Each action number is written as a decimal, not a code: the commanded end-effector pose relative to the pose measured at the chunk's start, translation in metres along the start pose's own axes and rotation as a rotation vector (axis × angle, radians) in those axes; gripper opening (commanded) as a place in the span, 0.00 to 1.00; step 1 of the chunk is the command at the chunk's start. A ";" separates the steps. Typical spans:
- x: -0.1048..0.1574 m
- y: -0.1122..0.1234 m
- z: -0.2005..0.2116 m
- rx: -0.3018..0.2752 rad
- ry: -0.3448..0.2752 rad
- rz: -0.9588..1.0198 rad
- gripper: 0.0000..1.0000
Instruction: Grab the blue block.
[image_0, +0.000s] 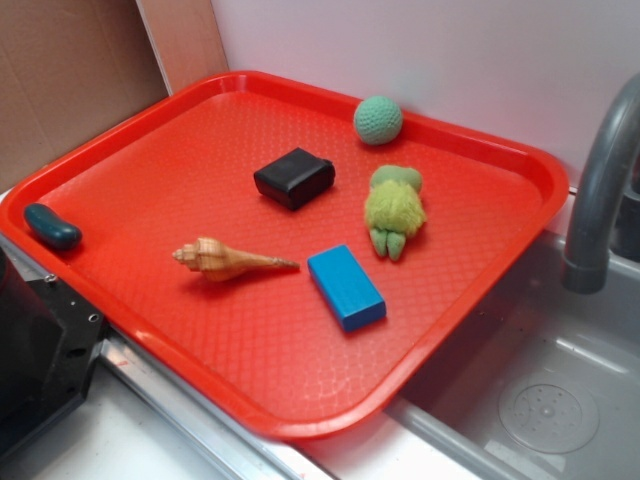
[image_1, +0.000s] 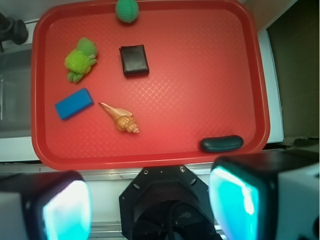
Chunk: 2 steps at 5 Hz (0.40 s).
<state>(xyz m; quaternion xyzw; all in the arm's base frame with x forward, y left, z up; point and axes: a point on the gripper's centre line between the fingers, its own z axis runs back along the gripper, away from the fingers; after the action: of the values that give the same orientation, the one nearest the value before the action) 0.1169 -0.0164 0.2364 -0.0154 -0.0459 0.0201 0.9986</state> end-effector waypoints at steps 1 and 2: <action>0.000 0.000 0.000 0.000 0.000 0.000 1.00; 0.026 -0.050 -0.054 0.006 -0.016 0.142 1.00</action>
<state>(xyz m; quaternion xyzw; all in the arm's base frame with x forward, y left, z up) 0.1495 -0.0639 0.1776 -0.0097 -0.0361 0.1071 0.9935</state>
